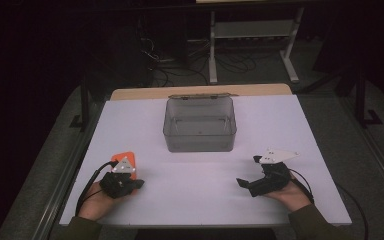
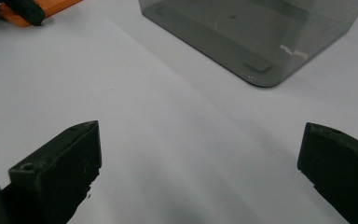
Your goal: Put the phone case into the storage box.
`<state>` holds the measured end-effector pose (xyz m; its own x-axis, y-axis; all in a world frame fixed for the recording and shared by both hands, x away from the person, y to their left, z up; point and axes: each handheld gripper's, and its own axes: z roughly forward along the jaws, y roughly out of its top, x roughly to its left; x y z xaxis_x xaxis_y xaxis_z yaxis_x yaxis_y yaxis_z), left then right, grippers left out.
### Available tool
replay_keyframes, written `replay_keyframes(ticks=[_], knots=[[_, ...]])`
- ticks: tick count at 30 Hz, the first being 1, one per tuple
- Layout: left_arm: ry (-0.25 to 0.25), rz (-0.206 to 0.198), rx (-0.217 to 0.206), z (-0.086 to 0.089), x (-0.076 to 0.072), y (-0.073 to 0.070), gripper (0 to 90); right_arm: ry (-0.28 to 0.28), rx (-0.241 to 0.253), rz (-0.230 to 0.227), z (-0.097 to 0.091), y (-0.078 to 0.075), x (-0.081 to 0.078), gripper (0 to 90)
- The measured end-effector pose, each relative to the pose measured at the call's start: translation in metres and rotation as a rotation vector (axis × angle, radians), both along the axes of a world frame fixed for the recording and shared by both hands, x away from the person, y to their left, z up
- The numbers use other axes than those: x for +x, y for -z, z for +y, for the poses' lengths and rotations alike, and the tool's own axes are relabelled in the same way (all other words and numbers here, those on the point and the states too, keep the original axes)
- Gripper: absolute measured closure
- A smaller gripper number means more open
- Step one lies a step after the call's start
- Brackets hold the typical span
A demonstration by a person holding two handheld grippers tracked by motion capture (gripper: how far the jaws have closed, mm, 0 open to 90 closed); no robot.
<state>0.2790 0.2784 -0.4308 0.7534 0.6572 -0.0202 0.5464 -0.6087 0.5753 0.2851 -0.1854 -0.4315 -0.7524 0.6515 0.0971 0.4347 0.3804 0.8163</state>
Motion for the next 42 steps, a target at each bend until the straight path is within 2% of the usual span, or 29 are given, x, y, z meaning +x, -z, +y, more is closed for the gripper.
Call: replay_keyframes(ticks=[13, 14, 22, 25, 28, 29, 30, 32, 34, 36, 40, 42], knots=[[-0.066, -0.017, 0.07, 0.033, -0.008, -0.006, 89.8, 0.002, -0.002, 0.002, 0.0, 0.0, 0.0, 0.0], [-0.083, -0.02, 0.073, 0.039, -0.009, -0.007, 89.8, 0.002, -0.002, 0.004, 0.001, 0.001, 0.0, 0.0], [-0.098, -0.027, 0.079, 0.044, -0.008, -0.008, 89.8, 0.003, -0.002, 0.006, 0.001, 0.001, 0.0, 0.0], [-0.098, -0.039, 0.049, 0.039, -0.005, -0.011, 89.8, 0.003, -0.003, 0.006, 0.001, 0.001, 0.0, 0.0], [-0.078, -0.055, 0.001, 0.029, 0.0, -0.018, 89.6, 0.003, -0.004, 0.004, 0.001, 0.001, 0.0, 0.0], [-0.078, -0.055, 0.001, 0.029, 0.0, -0.018, 88.5, 0.003, -0.004, 0.004, 0.001, 0.001, 0.0, 0.0], [-0.068, -0.059, -0.025, 0.021, 0.005, -0.022, 86.5, 0.003, -0.004, 0.005, 0.001, 0.001, 0.0, 0.0], [-0.056, -0.06, -0.034, 0.017, 0.007, -0.023, 84.1, 0.002, -0.004, 0.004, 0.001, 0.001, 0.0, 0.0], [-0.025, -0.066, -0.075, 0.004, 0.014, -0.027, 80.5, 0.004, -0.003, 0.006, 0.0, 0.001, 0.0, 0.0], [-0.018, -0.067, -0.085, -0.001, 0.015, -0.028, 78.6, 0.004, -0.002, 0.004, 0.0, 0.001, 0.0, 0.0], [0.018, -0.082, -0.132, -0.019, 0.023, -0.029, 69.5, 0.003, -0.001, 0.001, -0.001, 0.001, 0.001, 0.0], [0.036, -0.088, -0.154, -0.026, 0.027, -0.028, 58.9, 0.002, 0.0, -0.001, -0.001, 0.001, 0.001, 0.0]])
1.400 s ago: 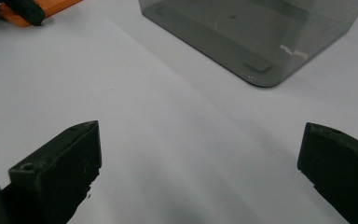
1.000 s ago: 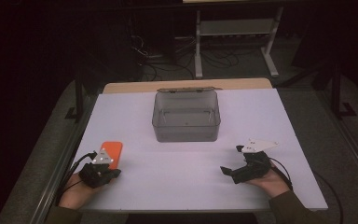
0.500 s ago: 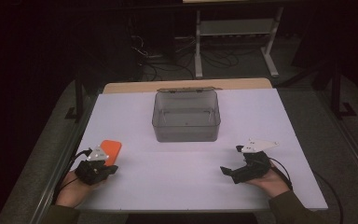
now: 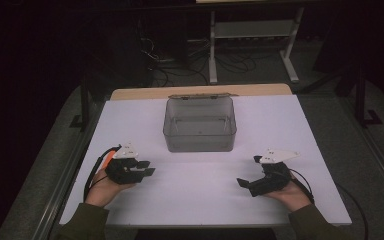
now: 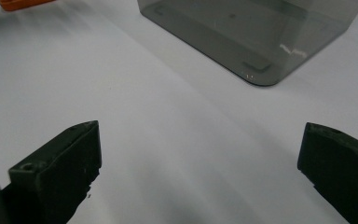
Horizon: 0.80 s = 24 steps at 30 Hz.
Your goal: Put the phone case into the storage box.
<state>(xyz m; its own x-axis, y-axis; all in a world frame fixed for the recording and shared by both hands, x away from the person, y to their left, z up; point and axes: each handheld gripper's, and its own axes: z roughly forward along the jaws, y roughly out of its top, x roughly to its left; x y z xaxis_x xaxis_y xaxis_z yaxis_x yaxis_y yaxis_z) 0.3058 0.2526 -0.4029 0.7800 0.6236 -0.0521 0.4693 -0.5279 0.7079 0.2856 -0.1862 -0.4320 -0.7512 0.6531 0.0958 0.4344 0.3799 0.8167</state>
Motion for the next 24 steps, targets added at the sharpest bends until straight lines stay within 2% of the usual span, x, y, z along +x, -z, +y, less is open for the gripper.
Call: replay_keyframes(ticks=[1, 2, 6, 7, 8, 11, 12, 14, 20, 24], knots=[[0.007, -0.003, -0.007, -0.002, 0.001, 0.0, 58.9, 0.0, 0.0, 0.0, 0.0, 0.0, 0.0, 0.0], [0.021, -0.004, -0.038, -0.007, 0.003, 0.002, 52.0, 0.001, 0.002, 0.0, 0.0, 0.0, 0.0, 0.0], [0.043, -0.022, -0.096, -0.012, 0.003, 0.008, 40.5, 0.001, 0.007, 0.003, 0.0, -0.001, -0.001, 0.0], [0.043, -0.022, -0.096, -0.012, 0.003, 0.008, 37.2, 0.001, 0.007, 0.003, 0.0, -0.001, -0.001, 0.0], [0.044, -0.022, -0.112, -0.012, 0.002, 0.01, 37.2, 0.001, 0.008, 0.003, 0.0, -0.001, -0.001, 0.0], [0.07, -0.028, -0.119, -0.011, -0.002, 0.013, 27.4, -0.001, 0.007, 0.0, 0.0, -0.001, -0.001, 0.0], [0.076, -0.033, -0.137, -0.01, -0.004, 0.014, 20.9, -0.005, 0.006, -0.002, 0.0, -0.001, -0.001, 0.0], [0.082, -0.04, -0.145, -0.009, -0.007, 0.015, 14.3, -0.009, 0.002, -0.011, 0.0, -0.001, -0.003, 0.0], [0.107, -0.042, -0.166, -0.006, -0.012, 0.019, 2.8, -0.027, 0.002, -0.016, -0.001, -0.002, -0.005, 0.0], [0.12, -0.031, -0.165, -0.007, -0.013, 0.022, 0.5, -0.024, -0.003, -0.008, -0.006, 0.0, -0.004, 0.0]])
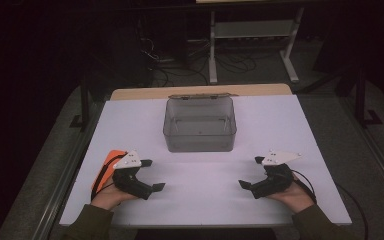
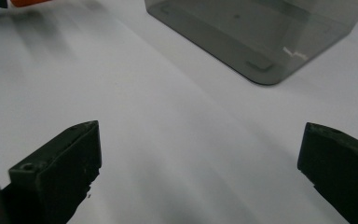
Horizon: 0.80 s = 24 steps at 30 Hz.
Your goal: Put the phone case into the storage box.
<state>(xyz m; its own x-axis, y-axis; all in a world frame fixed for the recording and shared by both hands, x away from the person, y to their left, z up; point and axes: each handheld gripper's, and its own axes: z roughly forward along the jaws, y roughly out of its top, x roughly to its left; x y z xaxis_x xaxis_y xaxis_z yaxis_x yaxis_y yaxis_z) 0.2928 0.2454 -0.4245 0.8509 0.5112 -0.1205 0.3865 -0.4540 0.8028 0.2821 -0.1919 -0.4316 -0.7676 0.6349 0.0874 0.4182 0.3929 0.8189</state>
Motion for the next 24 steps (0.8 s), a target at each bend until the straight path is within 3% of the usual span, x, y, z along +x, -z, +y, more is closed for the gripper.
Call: replay_keyframes(ticks=[18, 24], knots=[[-0.012, 0.0, 0.031, -0.0023, 0.005, -0.0009, 0.0, 0.0, 0.006, -0.007, -0.0012, 0.0009, -0.0052, 0.0], [-0.038, -0.002, 0.039, -0.0005, 0.0068, -0.0046, 0.0, 0.002, 0.011, -0.005, -0.0016, 0.0008, -0.0046, 0.0]])
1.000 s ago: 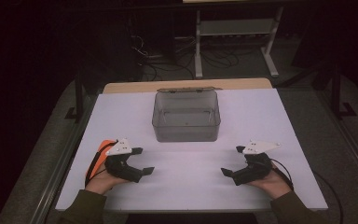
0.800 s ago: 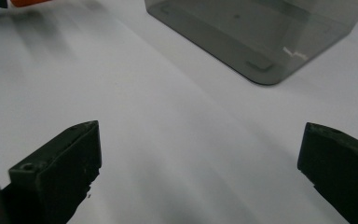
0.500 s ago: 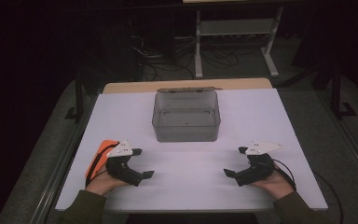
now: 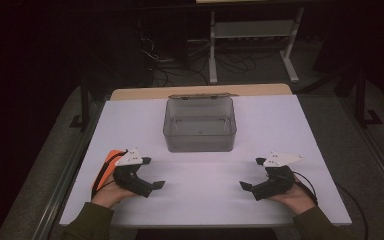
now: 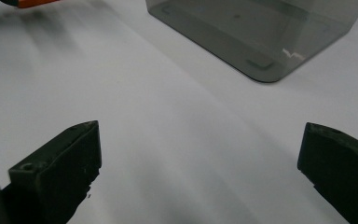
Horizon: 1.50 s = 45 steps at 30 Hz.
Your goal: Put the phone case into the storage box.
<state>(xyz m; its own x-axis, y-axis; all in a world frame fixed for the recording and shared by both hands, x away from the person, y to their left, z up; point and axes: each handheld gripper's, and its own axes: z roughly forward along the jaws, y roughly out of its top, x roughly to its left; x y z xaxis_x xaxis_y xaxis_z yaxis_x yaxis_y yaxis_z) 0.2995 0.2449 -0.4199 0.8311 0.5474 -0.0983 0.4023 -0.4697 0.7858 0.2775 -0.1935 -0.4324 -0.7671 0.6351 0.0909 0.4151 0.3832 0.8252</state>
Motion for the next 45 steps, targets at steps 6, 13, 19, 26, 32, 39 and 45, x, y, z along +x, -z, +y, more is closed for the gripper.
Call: replay_keyframes(ticks=[6, 13, 19, 26, 32, 39, 45], knots=[[-0.016, -0.008, 0.009, 0.004, 0.001, -0.004, 0.0, -0.001, 0.003, 0.0, 0.0, 0.0, 0.0, 0.0], [-0.034, -0.014, 0.013, 0.011, 0.002, -0.007, 0.0, -0.002, 0.003, -0.001, 0.0, 0.0, 0.001, 0.0], [-0.041, -0.011, 0.029, 0.012, 0.002, -0.009, 0.0, 0.003, 0.002, -0.001, 0.0, 0.0, 0.001, 0.0], [-0.042, -0.016, 0.037, 0.012, 0.001, -0.012, 0.0, 0.004, 0.006, -0.009, -0.001, -0.001, 0.0, 0.0], [-0.061, -0.021, 0.047, 0.016, 0.003, -0.015, 0.0, 0.003, 0.005, -0.009, -0.001, -0.001, 0.0, 0.0], [-0.087, -0.029, 0.051, 0.024, 0.005, -0.018, 0.0, 0.007, 0.005, -0.012, -0.001, -0.001, 0.001, 0.0], [-0.099, -0.034, 0.059, 0.028, 0.005, -0.019, 0.0, 0.004, 0.003, -0.009, -0.001, -0.001, 0.001, 0.0]])
